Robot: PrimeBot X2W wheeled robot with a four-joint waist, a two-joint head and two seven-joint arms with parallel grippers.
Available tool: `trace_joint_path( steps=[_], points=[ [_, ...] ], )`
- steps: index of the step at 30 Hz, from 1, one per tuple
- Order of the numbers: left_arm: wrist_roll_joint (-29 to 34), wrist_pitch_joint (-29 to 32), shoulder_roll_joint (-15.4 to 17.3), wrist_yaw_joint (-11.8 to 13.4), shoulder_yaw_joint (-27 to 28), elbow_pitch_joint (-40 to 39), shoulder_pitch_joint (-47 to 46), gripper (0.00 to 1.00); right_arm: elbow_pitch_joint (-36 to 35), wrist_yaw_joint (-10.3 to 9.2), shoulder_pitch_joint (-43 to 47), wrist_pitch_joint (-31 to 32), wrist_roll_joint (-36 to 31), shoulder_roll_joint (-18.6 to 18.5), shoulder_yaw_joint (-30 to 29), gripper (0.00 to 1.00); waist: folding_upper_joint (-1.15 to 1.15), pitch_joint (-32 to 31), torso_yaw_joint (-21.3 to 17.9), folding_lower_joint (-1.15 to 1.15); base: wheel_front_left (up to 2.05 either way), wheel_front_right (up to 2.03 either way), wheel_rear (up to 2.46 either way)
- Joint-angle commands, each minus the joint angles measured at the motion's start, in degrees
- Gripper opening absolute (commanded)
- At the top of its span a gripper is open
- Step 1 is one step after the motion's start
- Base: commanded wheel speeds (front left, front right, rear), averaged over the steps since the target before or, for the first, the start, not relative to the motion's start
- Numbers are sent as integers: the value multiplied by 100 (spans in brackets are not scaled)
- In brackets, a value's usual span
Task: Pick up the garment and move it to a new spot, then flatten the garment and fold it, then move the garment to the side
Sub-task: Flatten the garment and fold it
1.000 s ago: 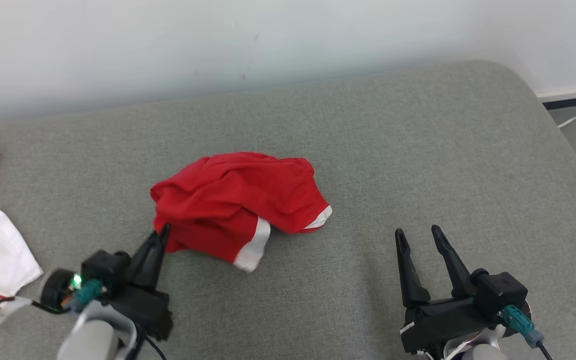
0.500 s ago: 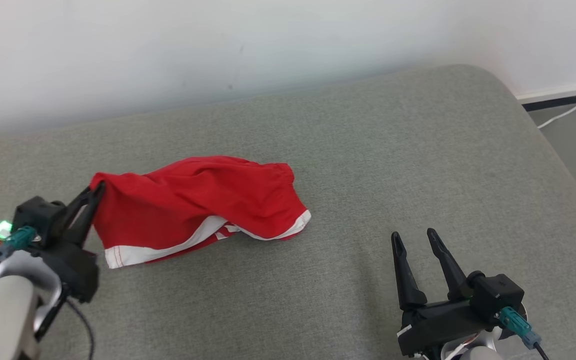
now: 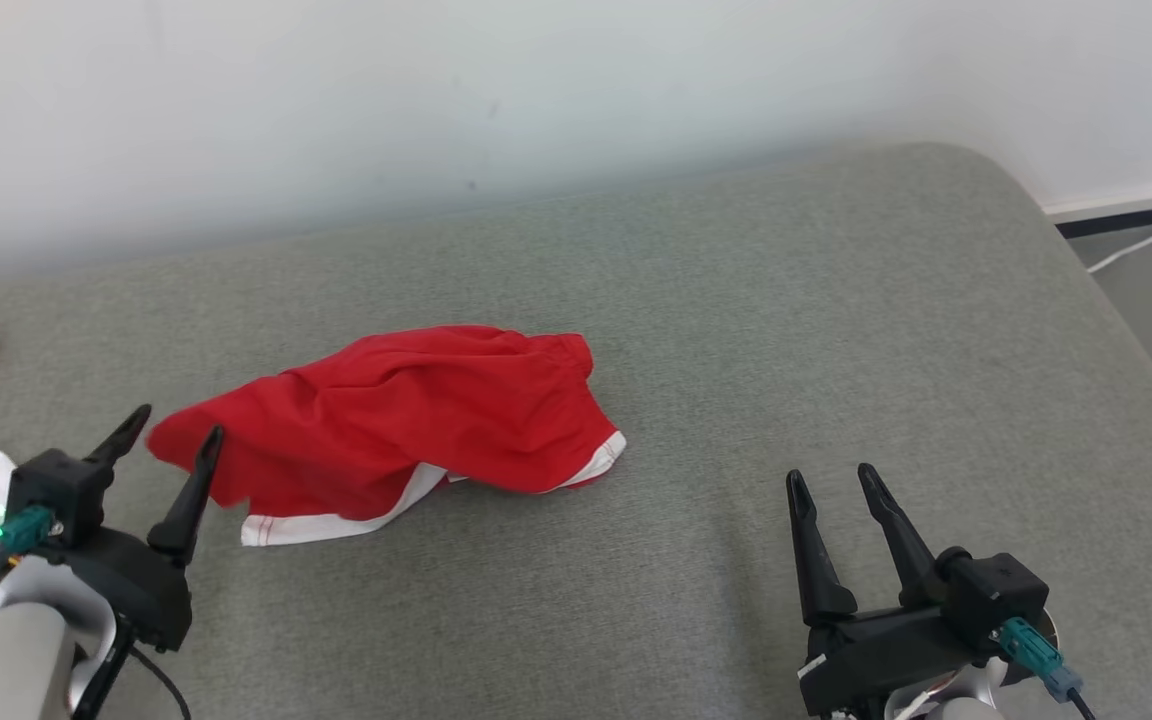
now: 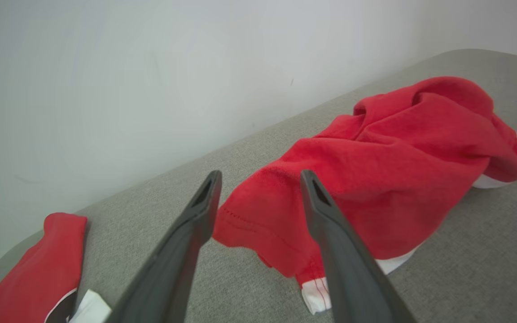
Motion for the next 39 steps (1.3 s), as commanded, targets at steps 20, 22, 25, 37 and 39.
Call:
trace_joint_path(
  steps=[20, 22, 25, 37, 39],
  points=[
    [-397, -354, -790, 442, 187, -482, 1164, 100, 5, 0, 124, -11, -90, -70, -99, 100, 0, -44, 609, 0, 0, 0, 0],
    [-392, -356, -885, 394, 137, -369, 1130, 100, 11, 0, 87, -11, -74, -79, -77, 100, 0, -27, 602, 0, 0, 0, 0],
    [-411, -358, -988, 340, 97, -136, 1046, 100, 24, 0, 19, -11, -26, -99, -15, 100, 0, 30, 537, 0, 0, 0, 0],
    [-329, -359, -1046, 211, 308, 626, 708, 100, 16, 0, -137, -11, -21, -92, 13, 100, 0, 347, 113, 0, 0, 0, 0],
    [-297, -359, -1039, 189, 352, 690, 636, 100, 19, 0, -148, -11, -18, -88, 6, 100, 0, 386, 63, 0, 0, 0, 0]
  ],
)
